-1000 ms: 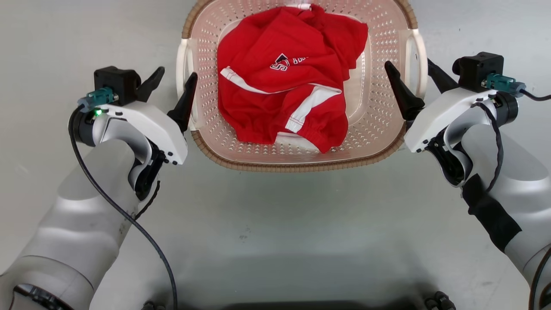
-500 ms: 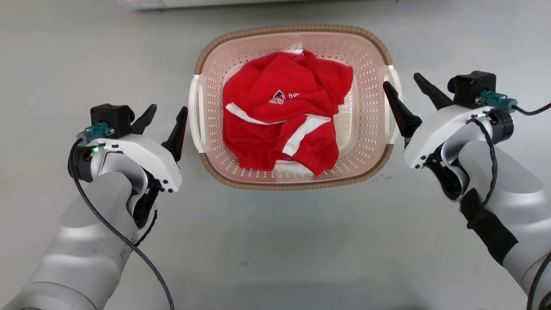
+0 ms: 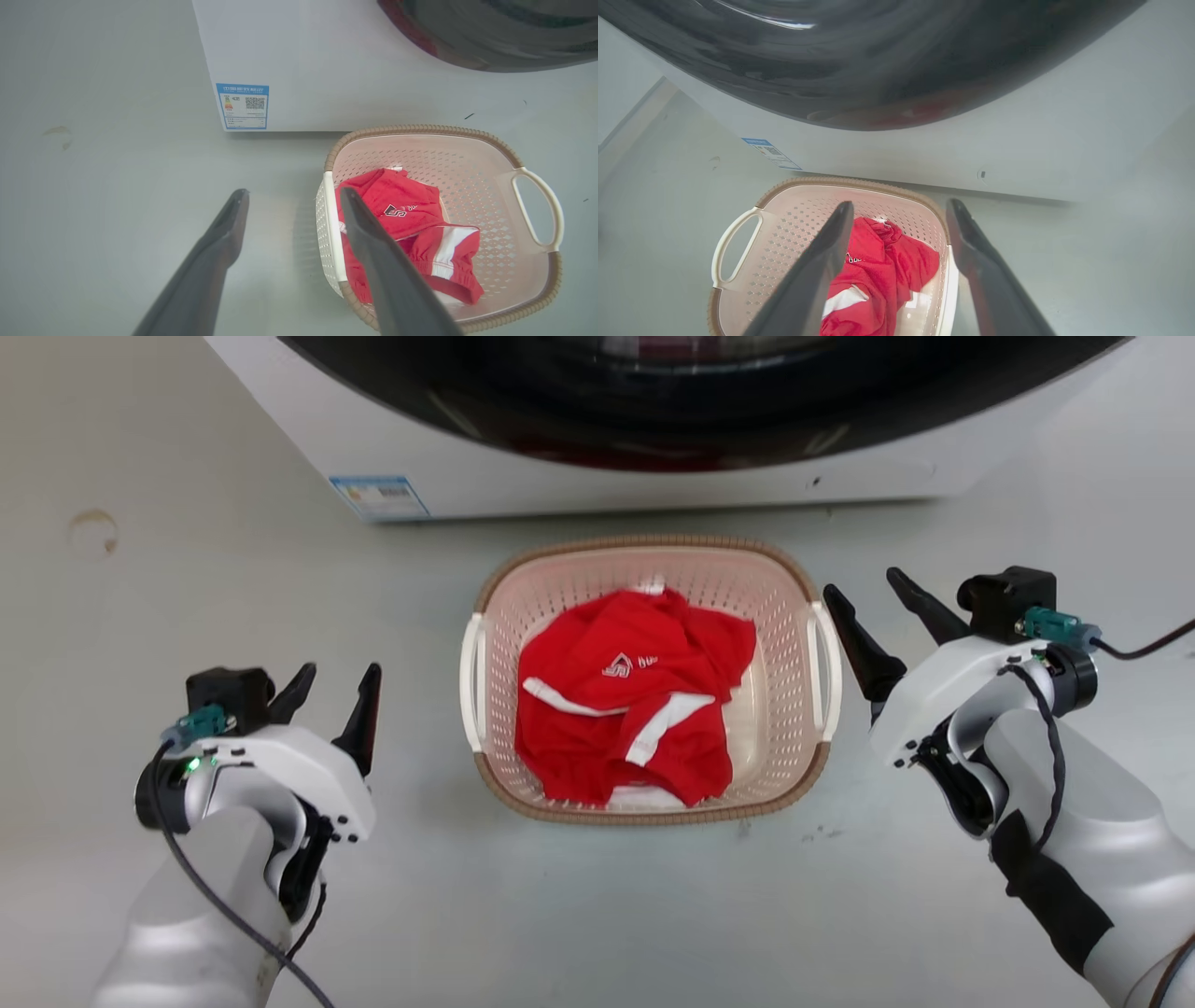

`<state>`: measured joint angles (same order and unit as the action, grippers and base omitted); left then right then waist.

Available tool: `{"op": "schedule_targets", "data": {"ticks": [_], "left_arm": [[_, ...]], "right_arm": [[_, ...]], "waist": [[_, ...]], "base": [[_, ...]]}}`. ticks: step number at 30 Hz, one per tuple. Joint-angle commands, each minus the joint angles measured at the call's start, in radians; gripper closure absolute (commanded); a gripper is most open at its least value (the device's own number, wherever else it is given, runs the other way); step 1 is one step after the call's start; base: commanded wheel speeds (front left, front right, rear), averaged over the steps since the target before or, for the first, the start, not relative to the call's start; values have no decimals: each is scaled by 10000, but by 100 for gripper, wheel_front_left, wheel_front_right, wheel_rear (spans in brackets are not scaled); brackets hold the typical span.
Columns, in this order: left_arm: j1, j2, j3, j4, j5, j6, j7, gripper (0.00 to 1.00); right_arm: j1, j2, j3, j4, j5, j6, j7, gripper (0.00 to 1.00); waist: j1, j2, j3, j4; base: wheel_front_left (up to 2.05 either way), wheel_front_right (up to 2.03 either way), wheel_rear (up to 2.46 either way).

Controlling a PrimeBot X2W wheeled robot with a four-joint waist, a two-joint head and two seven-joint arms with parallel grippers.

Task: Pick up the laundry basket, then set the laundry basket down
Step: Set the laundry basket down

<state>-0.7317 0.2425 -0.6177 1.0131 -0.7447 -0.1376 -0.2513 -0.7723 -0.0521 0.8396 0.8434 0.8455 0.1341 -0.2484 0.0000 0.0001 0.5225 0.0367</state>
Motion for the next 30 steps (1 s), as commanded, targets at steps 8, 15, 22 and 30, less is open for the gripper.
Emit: {"op": "schedule_targets", "data": {"ticks": [8,15,22,30], "left_arm": [[1555,400,1845,-1216,1016,366,-105,0],[2773,279,2869,-2612,1874,440,-105,0],[4075,278,3479,-4213,2452,750,-105,0],[5749,561,3817,-5902,2609,1615,-74,0]], "right_arm": [[1350,-232,-634,-1260,-880,-34,-134,0],[2211,-838,-1083,-2688,-1522,-34,-134,0],[3312,-1405,-2133,-3974,-2002,-34,-134,0],[5032,-1551,-3849,-4865,-2449,-34,-134,0]], "waist": [[0,-1,-2222,-188],[0,-1,-3271,-203],[0,-1,-4133,-252],[0,-1,-5007,-383]], "base": [[0,0,0],[0,0,0],[0,0,0],[0,0,0]]}}
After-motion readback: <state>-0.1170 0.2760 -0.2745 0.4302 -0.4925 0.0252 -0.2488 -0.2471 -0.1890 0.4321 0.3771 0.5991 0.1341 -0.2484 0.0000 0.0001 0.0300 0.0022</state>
